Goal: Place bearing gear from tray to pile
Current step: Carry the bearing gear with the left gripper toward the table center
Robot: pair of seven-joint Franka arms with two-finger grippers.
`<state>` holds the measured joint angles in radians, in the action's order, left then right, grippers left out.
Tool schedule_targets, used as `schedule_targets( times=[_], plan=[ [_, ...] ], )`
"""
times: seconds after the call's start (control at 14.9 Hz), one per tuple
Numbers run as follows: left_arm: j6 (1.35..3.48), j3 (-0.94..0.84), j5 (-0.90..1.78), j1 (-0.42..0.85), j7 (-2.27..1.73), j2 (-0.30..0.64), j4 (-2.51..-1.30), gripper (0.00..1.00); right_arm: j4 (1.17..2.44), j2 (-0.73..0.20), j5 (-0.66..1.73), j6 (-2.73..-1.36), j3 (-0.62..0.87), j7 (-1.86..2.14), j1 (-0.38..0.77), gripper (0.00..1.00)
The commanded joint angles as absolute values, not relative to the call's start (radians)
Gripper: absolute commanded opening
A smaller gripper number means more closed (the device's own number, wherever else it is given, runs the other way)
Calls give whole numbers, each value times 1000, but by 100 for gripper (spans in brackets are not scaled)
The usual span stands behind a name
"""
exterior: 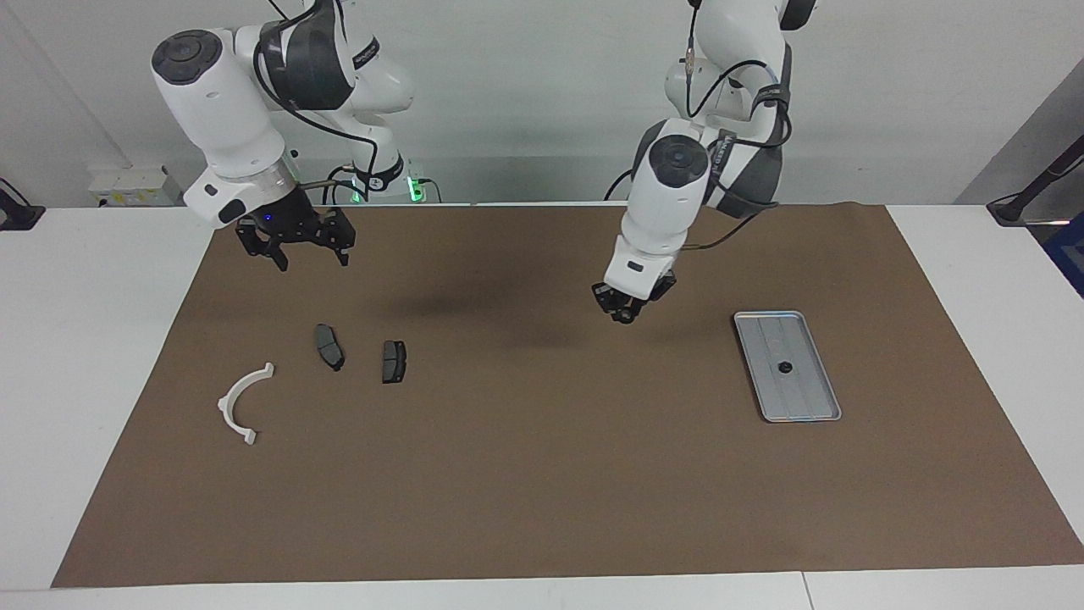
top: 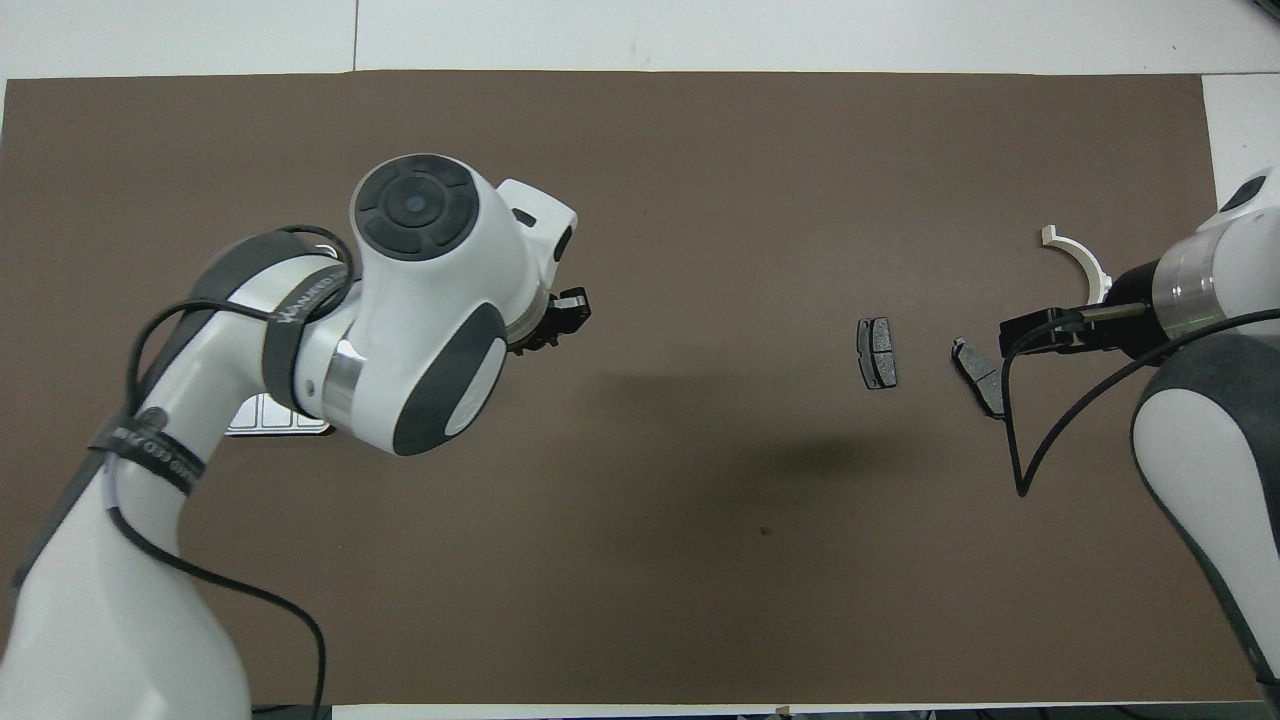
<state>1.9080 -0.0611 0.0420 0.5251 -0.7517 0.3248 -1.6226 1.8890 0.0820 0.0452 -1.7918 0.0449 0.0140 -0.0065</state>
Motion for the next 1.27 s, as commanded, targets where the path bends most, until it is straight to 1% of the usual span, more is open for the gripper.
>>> schedule_targets(
  times=[0.0,0.13,0.2,0.4,0.6,0.87,1.0,1.21],
  plan=[
    [1855,-37,52,613,-827,480,-1439,0,1901,89,34,-1799,48,66,-18,100],
    [1888,-38,51,664,-873,511,-1436,0,1904,91,38,-1802,48,84,-17,100],
    [1938,-37,48,685,-882,517,-1445,0,1905,91,38,-1802,48,83,-14,100],
    [1988,-34,43,687,-885,515,-1473,0,1908,92,38,-1802,48,89,-14,100],
    [2068,-32,31,680,-885,514,-1538,0,1910,94,38,-1801,48,89,-8,100],
    [2105,-25,26,673,-885,517,-1569,0,1974,118,40,-1827,48,66,-5,100],
    [2109,-20,8,683,-887,586,-1554,0,2005,110,38,-1877,48,19,6,100],
    [2092,-20,8,687,-890,591,-1539,0,2051,100,38,-1969,48,-87,72,100]
  ],
)
